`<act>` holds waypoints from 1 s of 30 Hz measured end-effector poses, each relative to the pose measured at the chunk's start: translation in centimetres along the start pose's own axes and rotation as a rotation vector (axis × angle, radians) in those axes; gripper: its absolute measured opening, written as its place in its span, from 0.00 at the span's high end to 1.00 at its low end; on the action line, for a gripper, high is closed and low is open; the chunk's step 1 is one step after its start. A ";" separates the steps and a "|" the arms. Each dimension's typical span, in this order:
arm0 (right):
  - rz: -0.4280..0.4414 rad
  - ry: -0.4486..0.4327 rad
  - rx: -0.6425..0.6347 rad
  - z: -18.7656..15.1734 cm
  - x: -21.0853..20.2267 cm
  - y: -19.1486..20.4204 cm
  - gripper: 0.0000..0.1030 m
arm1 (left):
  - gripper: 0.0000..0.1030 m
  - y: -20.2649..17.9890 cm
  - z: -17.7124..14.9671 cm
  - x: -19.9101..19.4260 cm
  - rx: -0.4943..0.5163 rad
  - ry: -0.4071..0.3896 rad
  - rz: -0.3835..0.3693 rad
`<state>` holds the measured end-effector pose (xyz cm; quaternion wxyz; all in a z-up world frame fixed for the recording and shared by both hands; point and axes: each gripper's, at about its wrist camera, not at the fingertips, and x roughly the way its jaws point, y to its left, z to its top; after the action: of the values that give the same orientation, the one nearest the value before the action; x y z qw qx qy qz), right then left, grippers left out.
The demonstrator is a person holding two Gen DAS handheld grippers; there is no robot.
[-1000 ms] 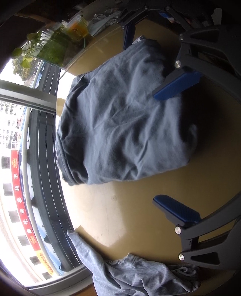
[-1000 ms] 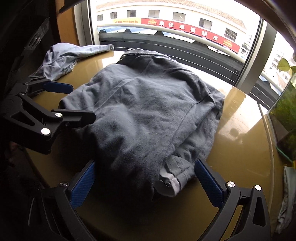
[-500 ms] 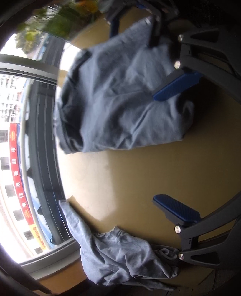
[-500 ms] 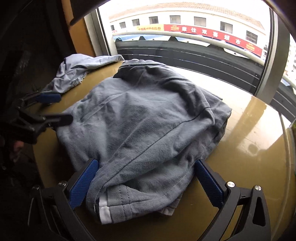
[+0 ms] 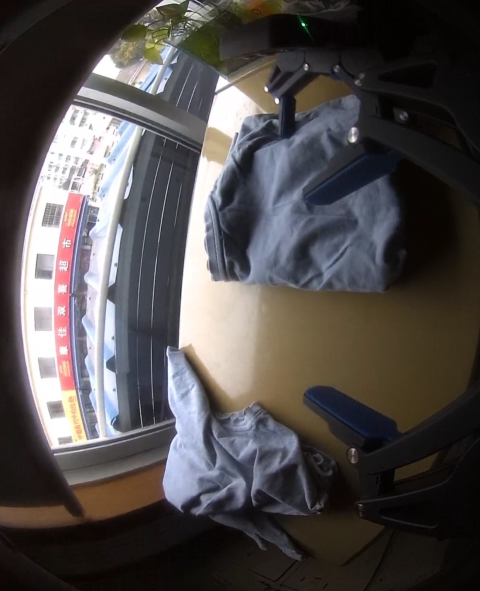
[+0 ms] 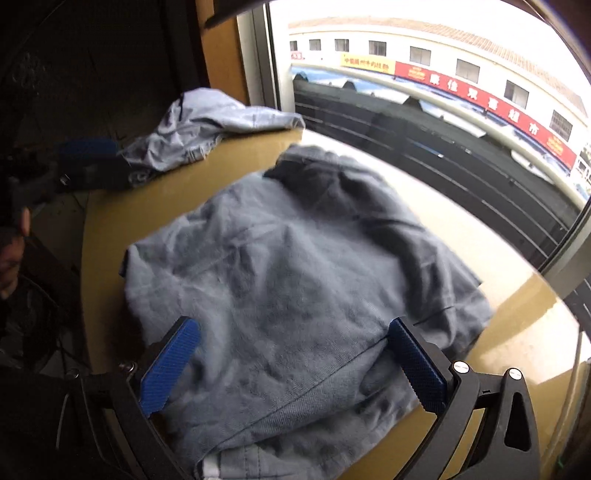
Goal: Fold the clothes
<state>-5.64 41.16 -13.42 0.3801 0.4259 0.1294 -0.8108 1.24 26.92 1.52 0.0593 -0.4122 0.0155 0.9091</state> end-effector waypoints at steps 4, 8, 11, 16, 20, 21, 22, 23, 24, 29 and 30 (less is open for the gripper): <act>-0.005 -0.030 0.033 -0.8 -0.7 -0.2 0.00 | 0.04 -2.3 -0.2 0.5 0.037 0.022 -0.004; -0.044 -0.017 0.060 -1.3 -1.5 0.3 0.00 | 0.04 -4.5 -0.3 1.3 0.098 0.051 -0.040; -0.056 -0.027 0.092 -2.0 -2.7 0.4 0.00 | 0.03 -5.4 -0.3 1.7 0.111 0.061 -0.061; -0.033 -0.031 0.156 -3.4 -4.1 0.5 0.00 | 0.03 -6.3 -0.1 2.2 0.116 0.081 -0.102; -0.046 -0.019 0.209 -4.3 -4.7 0.3 0.00 | 0.03 -7.4 0.0 2.3 0.142 0.081 -0.124; -0.043 -0.017 0.225 -4.5 -4.8 0.2 0.00 | 0.03 -7.6 0.0 2.2 0.146 0.079 -0.129; -0.040 -0.019 0.238 -4.6 -5.0 0.2 0.00 | 0.03 -7.8 0.0 2.2 0.146 0.080 -0.132; -0.037 -0.029 0.250 -4.7 -5.3 0.1 0.00 | 0.03 -8.0 0.0 2.1 0.147 0.080 -0.136; -0.034 -0.038 0.262 -4.7 -5.6 0.1 0.00 | 0.03 -8.1 0.0 2.1 0.148 0.080 -0.139; -0.045 -0.044 0.268 -4.5 -5.9 0.1 0.00 | 0.02 -8.9 -0.1 1.6 0.162 0.054 -0.114; -0.053 -0.043 0.264 -4.4 -5.9 0.2 0.00 | 0.02 -8.9 -0.1 1.5 0.165 0.052 -0.102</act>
<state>-0.79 46.37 -11.41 0.3020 0.4512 0.0246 -0.8394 1.38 35.92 0.50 0.1386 -0.4298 0.0708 0.8894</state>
